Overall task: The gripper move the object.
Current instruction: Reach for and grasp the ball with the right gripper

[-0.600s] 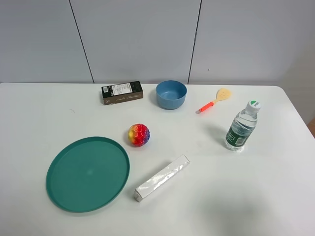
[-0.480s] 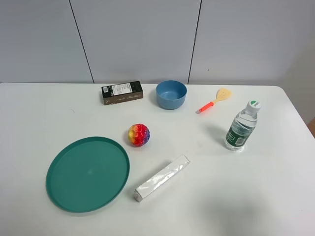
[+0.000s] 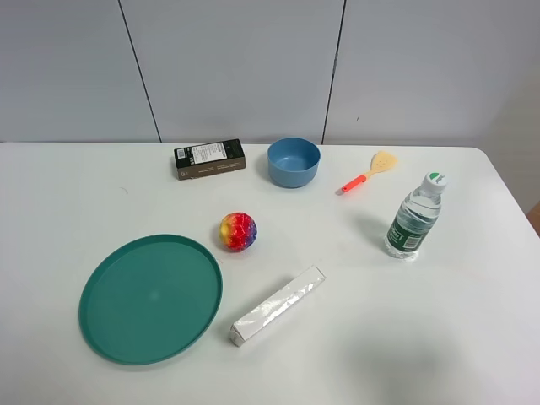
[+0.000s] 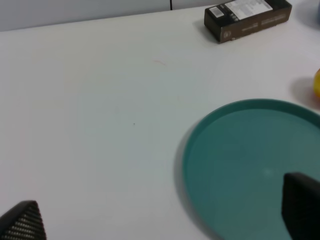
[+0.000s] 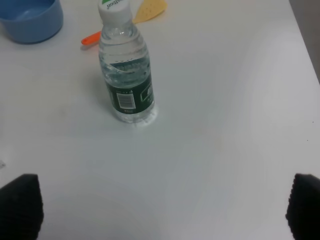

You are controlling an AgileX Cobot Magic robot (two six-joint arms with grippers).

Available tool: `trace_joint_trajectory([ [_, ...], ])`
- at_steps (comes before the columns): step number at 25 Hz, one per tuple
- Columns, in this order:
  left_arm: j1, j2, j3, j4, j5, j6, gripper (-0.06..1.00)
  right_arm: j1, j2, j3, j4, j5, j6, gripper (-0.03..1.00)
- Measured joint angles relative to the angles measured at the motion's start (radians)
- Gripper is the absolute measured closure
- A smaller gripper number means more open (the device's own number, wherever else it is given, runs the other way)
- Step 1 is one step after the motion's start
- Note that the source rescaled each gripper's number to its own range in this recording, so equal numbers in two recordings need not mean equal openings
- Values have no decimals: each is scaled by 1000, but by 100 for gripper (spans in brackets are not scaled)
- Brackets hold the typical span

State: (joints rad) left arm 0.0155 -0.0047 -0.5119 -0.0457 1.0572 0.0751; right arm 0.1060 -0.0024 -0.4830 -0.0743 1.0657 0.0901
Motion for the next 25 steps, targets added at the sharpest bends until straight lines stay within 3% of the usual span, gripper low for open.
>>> trace_joint_trajectory([
  [25,0,0,0,0,0,0,-6,0,0,0,0,0,0,-3],
])
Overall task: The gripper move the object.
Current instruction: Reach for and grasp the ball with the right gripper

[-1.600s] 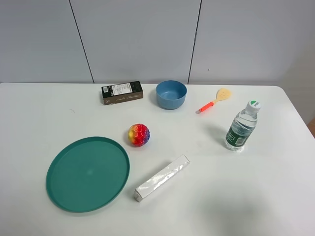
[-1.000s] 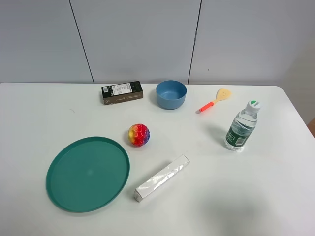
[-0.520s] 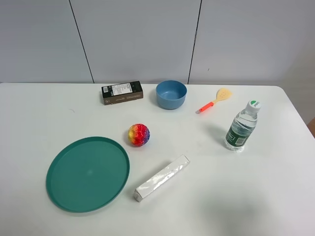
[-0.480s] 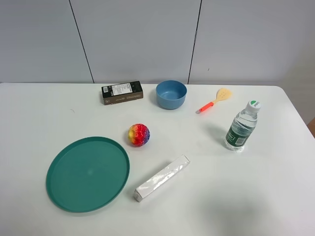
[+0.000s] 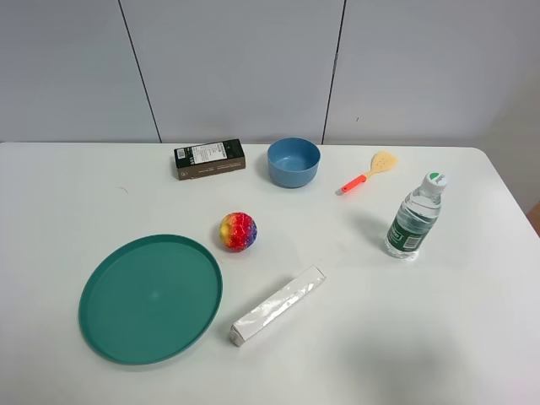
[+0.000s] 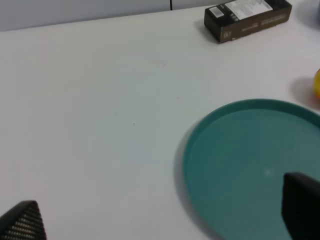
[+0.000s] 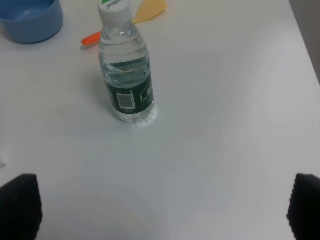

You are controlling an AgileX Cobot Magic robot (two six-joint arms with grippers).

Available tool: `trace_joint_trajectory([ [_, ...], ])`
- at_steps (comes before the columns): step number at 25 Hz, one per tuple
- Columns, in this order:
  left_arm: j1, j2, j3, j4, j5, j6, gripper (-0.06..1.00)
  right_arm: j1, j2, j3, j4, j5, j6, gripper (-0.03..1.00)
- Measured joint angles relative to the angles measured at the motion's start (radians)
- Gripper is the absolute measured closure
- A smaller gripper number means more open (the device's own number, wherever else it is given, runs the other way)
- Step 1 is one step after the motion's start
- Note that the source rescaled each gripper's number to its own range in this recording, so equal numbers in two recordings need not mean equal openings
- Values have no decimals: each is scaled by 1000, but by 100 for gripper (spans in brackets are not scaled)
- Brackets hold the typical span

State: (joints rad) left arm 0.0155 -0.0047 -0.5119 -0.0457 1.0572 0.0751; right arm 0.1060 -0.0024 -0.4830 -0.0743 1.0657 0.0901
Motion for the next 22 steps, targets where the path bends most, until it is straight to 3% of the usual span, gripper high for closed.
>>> trace_joint_trajectory([
  [13,0,0,0,0,0,0,-6,0,8,-33,-11,4,12,-3],
  [18,0,0,0,0,0,0,-6,0,184,-201,-30,56,38,15],
  [22,0,0,0,0,0,0,-6,0,376,-329,-35,59,38,19],
])
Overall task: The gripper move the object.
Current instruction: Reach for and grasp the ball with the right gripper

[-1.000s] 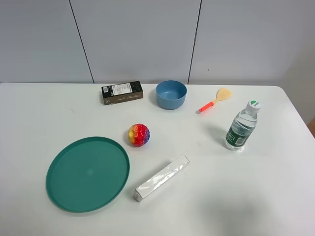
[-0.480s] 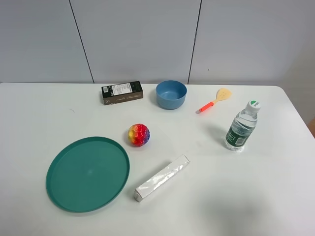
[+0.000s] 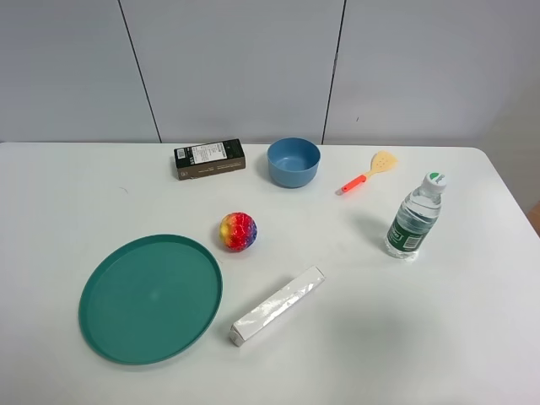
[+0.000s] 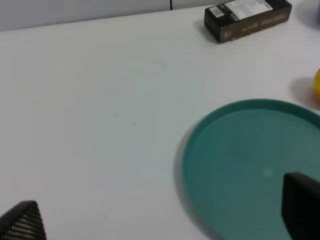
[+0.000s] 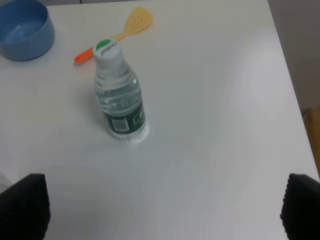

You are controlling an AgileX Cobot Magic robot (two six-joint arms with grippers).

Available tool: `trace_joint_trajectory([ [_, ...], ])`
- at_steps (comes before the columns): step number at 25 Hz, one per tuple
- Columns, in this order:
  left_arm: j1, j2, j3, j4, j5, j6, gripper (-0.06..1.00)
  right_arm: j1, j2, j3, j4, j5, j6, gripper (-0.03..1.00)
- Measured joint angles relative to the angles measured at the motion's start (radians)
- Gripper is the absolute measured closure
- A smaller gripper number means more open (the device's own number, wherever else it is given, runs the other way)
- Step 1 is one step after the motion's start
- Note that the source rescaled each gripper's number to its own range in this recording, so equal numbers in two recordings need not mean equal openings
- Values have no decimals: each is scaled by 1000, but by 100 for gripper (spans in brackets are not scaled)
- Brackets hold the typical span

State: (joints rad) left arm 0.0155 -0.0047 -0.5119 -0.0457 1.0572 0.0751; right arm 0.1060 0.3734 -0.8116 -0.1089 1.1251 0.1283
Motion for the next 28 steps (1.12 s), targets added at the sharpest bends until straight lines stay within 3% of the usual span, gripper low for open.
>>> trace_joint_trajectory([
  [4,0,0,0,0,0,0,-6,0,166,-120,14,-36,-1,19],
  [9,0,0,0,0,0,0,-6,11,352,-231,129,-59,-63,20],
  [17,0,0,0,0,0,0,-6,160,591,-306,250,-63,-178,20],
  [28,0,0,0,0,0,0,-6,298,918,-500,288,-60,-241,20],
])
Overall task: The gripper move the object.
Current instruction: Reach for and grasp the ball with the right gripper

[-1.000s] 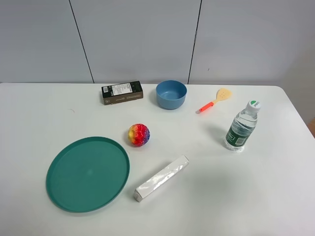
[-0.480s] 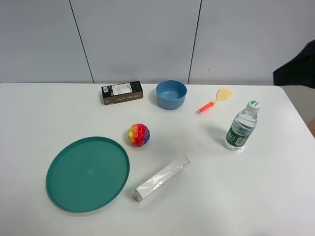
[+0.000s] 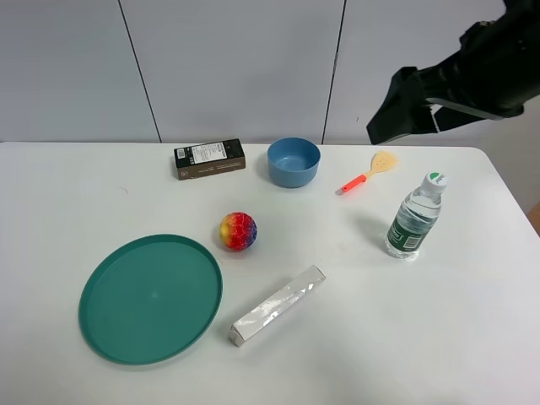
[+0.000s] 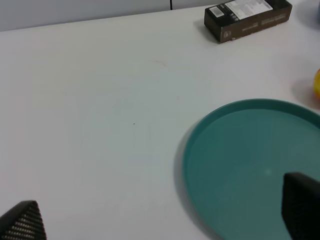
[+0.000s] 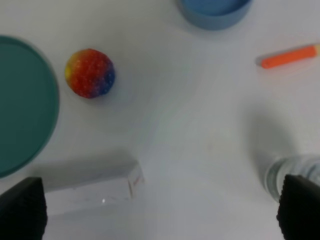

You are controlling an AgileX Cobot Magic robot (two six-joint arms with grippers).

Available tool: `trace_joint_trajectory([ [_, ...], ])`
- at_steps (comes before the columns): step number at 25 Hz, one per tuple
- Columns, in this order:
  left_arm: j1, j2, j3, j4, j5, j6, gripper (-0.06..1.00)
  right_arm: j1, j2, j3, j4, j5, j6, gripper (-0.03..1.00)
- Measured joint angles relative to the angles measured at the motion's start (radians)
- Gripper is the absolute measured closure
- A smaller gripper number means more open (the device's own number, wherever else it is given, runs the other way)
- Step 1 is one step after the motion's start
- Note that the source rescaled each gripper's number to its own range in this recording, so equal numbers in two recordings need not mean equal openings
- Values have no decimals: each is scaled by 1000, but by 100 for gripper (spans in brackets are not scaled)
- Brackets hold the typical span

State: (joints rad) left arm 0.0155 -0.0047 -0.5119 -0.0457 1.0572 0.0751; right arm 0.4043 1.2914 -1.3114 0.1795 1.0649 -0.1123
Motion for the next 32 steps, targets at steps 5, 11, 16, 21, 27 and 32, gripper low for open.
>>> trace_joint_trajectory([
  [5,0,0,0,0,0,0,-6,73,140,-116,0,40,-11,20],
  [11,0,0,0,0,0,0,-6,162,322,-235,-1,53,-29,20],
  [16,0,0,0,0,0,0,-6,201,430,-292,-1,62,-46,20],
  [21,0,0,0,0,0,0,-6,205,530,-318,-1,34,-58,20],
  [27,0,0,0,0,0,0,-6,210,602,-322,27,8,-70,20],
  [32,0,0,0,0,0,0,-6,235,676,-322,43,-8,-74,20],
])
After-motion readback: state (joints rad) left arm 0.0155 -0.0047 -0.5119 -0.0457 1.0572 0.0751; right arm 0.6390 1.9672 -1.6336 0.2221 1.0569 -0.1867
